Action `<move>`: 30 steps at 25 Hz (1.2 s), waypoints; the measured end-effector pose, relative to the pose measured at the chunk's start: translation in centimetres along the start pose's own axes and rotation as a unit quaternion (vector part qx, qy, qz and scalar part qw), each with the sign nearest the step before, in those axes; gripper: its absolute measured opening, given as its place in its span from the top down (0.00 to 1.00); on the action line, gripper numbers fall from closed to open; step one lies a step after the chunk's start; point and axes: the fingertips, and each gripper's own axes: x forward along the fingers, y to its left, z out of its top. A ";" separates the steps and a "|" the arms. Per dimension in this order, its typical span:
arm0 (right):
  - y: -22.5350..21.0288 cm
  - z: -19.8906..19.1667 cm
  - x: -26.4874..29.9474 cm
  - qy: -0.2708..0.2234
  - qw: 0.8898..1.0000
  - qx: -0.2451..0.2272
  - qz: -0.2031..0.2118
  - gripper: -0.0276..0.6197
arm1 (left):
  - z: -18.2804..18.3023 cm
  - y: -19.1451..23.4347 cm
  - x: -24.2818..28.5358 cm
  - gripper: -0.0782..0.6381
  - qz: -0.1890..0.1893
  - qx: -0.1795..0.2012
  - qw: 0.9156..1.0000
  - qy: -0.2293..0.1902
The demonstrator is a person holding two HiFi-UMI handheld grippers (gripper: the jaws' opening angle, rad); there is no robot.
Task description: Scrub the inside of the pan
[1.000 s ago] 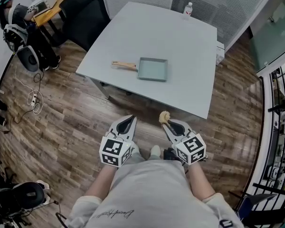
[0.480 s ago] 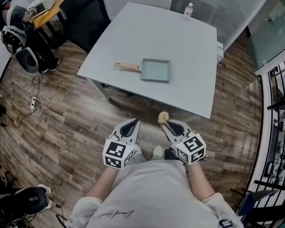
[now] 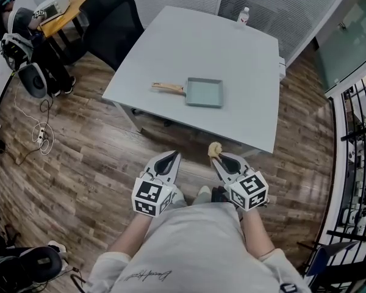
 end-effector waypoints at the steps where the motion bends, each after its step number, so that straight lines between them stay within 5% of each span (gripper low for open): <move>1: 0.0 0.1 0.1 0.000 1.000 -0.001 -0.001 0.85 | -0.1 0.1 0.0 0.88 0.000 -0.002 1.000 0.000; 13: -1.6 0.9 2.6 0.004 1.000 -0.002 0.010 0.85 | 0.3 2.3 2.1 0.88 0.000 -0.013 1.000 -0.001; 30: -12.8 7.2 12.3 0.021 0.998 -0.019 0.048 0.85 | 5.8 10.3 13.8 0.88 0.023 -0.013 1.000 0.003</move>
